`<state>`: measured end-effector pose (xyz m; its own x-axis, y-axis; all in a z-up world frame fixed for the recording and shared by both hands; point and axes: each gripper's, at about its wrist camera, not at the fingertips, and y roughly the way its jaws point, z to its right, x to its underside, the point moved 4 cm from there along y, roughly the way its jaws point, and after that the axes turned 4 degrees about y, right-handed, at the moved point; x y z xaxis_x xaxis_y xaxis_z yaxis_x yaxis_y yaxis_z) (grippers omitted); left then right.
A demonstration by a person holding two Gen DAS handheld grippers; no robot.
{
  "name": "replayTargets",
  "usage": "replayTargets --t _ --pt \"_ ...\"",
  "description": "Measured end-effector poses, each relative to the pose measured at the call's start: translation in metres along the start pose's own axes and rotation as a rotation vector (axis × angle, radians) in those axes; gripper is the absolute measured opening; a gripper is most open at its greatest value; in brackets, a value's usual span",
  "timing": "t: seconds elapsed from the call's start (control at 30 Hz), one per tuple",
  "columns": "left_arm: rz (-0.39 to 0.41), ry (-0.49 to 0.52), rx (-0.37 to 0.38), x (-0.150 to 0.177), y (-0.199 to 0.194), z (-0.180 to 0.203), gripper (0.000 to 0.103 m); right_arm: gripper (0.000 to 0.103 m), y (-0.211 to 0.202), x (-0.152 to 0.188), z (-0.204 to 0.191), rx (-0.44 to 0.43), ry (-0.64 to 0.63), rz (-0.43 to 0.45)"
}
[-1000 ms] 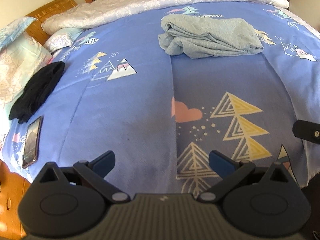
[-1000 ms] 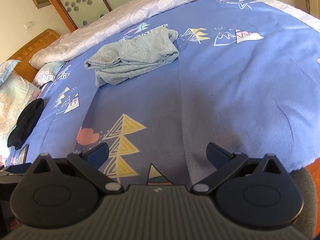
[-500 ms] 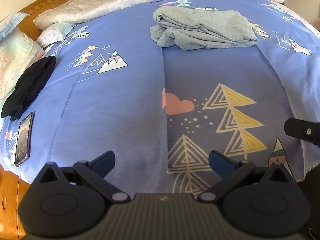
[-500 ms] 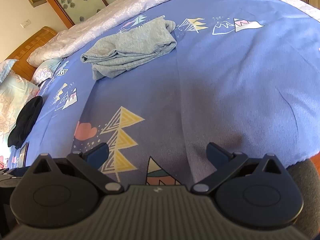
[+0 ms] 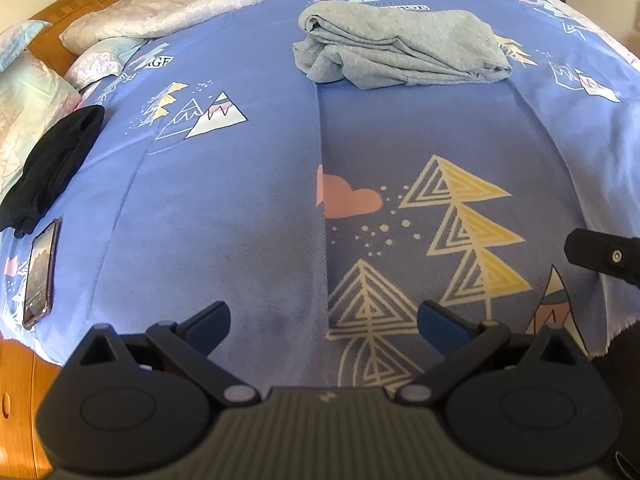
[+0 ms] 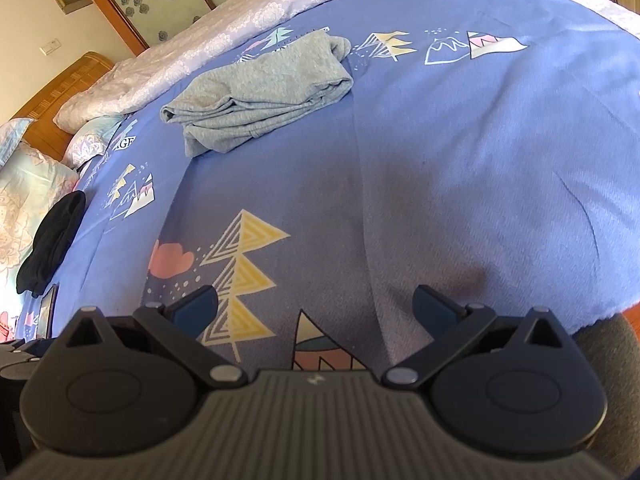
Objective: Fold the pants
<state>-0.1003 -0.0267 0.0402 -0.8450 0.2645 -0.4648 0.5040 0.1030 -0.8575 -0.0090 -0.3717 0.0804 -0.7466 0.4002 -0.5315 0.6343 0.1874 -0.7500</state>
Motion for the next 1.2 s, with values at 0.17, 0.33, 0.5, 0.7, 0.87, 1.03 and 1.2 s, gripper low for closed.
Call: replayTargets --t 0.17,0.33,0.5,0.7,0.87,1.03,1.2 --pt "-0.004 0.005 0.012 0.0 0.001 0.003 0.103 0.103 0.001 0.0 0.001 -0.001 0.007 -0.007" --pt "0.002 0.012 0.022 -0.001 0.0 0.005 0.103 0.103 0.001 0.0 0.001 -0.001 0.008 -0.008" --pt "-0.004 0.016 0.026 -0.001 0.001 0.006 0.103 0.103 0.001 0.0 0.003 -0.001 0.014 -0.012" --pt "-0.01 0.016 0.026 -0.002 0.002 0.007 0.103 0.103 0.002 -0.001 0.005 -0.001 0.021 -0.018" --pt "-0.012 0.018 0.026 -0.002 0.003 0.007 0.103 0.103 0.002 -0.001 0.008 -0.001 0.025 -0.023" --pt "-0.011 0.023 0.04 -0.002 0.004 0.01 0.103 0.103 0.002 -0.001 0.009 -0.001 0.026 -0.024" --pt "0.018 0.034 0.054 -0.004 0.0 0.013 0.103 0.103 0.002 -0.001 0.009 -0.003 0.021 -0.021"
